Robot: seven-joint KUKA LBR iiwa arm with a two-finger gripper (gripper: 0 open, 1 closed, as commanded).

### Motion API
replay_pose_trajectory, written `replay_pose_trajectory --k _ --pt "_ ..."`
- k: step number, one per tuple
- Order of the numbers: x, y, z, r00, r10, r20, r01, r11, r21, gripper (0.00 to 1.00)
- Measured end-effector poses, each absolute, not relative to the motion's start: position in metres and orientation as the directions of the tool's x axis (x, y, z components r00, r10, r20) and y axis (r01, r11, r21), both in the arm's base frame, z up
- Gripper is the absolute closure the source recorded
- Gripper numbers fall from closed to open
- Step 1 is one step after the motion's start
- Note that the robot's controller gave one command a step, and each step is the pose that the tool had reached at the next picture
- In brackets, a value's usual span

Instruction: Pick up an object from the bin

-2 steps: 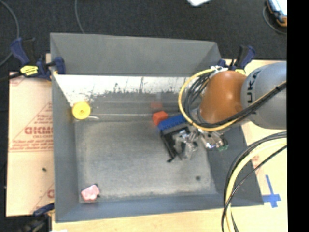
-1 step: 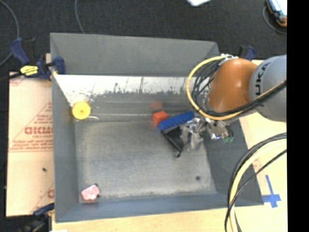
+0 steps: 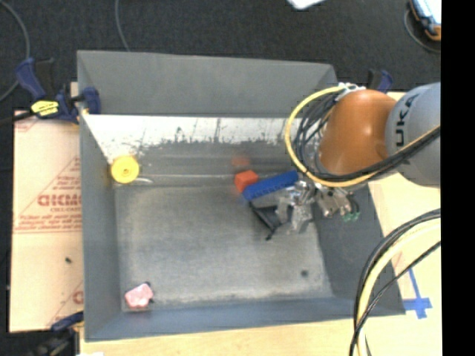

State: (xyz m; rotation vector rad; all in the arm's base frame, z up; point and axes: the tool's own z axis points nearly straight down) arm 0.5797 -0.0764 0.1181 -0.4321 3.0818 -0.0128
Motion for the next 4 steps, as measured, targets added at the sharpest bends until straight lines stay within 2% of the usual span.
replay_pose_trajectory --k 1,2,3,4 --pt "0.571 -0.063 0.101 -0.966 -0.256 -0.027 -0.256 0.967 -0.012 1.0" --pt "0.576 -0.054 0.127 -0.975 -0.22 -0.038 -0.219 0.976 -0.012 1.0" --pt "0.563 -0.053 0.106 -0.973 -0.228 -0.029 -0.227 0.974 -0.01 1.0" --pt "0.571 -0.056 0.109 -0.978 -0.204 -0.042 -0.204 0.979 -0.011 1.0"
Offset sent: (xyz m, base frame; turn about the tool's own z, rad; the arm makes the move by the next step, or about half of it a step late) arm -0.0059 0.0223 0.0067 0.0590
